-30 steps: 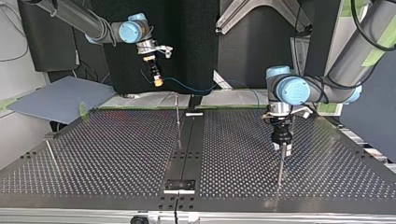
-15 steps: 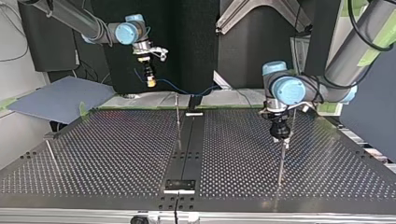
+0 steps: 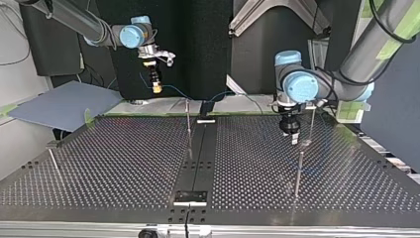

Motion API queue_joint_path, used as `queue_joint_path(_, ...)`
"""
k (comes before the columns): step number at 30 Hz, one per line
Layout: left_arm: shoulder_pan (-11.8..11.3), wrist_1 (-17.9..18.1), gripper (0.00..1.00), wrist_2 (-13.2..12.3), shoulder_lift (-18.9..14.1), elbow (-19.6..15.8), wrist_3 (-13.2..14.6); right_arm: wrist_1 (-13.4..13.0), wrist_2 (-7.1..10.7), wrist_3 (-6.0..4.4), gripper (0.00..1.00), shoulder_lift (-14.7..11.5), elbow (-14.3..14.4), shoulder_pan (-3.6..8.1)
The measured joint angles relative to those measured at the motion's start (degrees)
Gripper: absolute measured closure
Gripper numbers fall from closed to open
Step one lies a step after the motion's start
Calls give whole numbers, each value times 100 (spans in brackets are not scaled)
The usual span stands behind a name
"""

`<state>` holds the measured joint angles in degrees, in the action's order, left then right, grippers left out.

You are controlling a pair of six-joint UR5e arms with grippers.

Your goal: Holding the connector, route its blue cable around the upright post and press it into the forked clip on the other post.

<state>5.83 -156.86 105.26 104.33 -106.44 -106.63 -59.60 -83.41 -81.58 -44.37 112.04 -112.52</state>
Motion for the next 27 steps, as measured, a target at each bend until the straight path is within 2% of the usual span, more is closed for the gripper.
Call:
queue_joint_path(11,-29,-573,0,12,-573,-145,3,0,0,11,56,2,2,27)
queue_joint_path(19,-95,-983,0,324,-984,-108,-6,28,1,1,56,2,1,49)
queue_joint_path(27,-130,-1344,0,633,-1346,186,81,54,0,0,56,2,0,54)
